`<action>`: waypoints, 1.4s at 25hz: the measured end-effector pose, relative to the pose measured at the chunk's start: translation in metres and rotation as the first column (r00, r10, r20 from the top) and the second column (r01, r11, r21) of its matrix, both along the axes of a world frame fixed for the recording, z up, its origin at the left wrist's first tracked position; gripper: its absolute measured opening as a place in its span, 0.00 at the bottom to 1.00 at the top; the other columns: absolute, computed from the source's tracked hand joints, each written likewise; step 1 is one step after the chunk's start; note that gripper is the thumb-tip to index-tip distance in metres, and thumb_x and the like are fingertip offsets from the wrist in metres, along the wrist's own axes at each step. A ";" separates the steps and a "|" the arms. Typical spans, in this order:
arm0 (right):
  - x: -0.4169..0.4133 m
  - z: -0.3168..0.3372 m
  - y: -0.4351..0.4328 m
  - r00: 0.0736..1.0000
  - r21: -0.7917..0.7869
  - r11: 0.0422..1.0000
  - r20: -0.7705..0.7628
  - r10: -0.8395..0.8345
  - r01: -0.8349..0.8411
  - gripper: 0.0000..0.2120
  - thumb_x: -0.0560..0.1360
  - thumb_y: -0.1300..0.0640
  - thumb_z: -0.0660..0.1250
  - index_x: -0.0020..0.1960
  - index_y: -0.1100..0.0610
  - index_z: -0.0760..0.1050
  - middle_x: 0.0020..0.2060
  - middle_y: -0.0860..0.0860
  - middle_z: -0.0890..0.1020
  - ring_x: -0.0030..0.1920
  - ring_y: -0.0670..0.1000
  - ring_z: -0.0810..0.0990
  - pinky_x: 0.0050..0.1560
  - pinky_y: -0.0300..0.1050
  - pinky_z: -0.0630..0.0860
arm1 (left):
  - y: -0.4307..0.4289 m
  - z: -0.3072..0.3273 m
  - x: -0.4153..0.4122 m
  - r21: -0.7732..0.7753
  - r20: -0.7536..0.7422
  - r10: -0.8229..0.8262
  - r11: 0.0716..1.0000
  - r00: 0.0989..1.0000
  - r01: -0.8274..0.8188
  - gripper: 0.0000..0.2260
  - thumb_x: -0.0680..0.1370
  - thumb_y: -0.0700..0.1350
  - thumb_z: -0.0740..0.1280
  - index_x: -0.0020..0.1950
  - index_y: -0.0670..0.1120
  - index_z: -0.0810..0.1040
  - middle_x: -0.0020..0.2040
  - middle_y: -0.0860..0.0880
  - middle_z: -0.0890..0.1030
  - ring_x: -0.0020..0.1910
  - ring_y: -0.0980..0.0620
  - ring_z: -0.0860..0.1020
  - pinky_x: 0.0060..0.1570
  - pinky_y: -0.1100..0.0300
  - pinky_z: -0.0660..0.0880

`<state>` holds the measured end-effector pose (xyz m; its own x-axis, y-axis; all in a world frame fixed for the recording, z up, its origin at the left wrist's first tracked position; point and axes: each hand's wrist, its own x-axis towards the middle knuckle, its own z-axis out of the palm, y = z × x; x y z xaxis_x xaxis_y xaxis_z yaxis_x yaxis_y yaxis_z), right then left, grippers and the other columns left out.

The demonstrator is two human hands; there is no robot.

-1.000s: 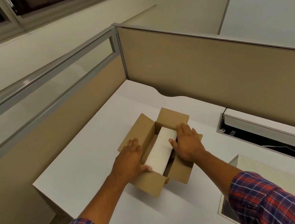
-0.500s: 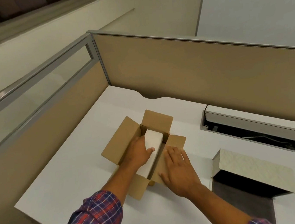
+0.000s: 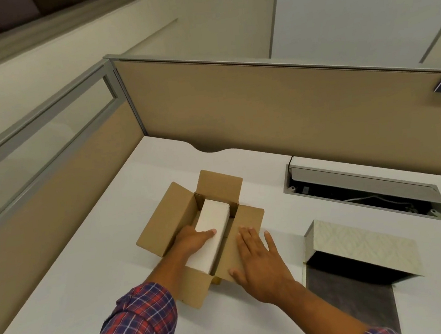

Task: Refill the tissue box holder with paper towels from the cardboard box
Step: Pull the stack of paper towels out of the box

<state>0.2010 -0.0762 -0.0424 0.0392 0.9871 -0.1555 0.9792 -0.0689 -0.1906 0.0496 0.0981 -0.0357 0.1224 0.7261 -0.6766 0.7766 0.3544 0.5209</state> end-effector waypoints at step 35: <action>0.006 0.014 0.003 0.999 -0.125 0.992 -0.005 0.032 -0.033 0.41 0.82 0.34 0.50 0.85 0.57 0.44 0.86 0.58 0.45 0.85 0.60 0.42 0.79 0.69 0.35 | 0.013 0.009 -0.013 -0.305 0.290 0.161 0.950 0.944 -0.068 0.32 0.69 0.64 0.80 0.65 0.46 0.82 0.58 0.40 0.88 0.59 0.38 0.85 0.67 0.40 0.79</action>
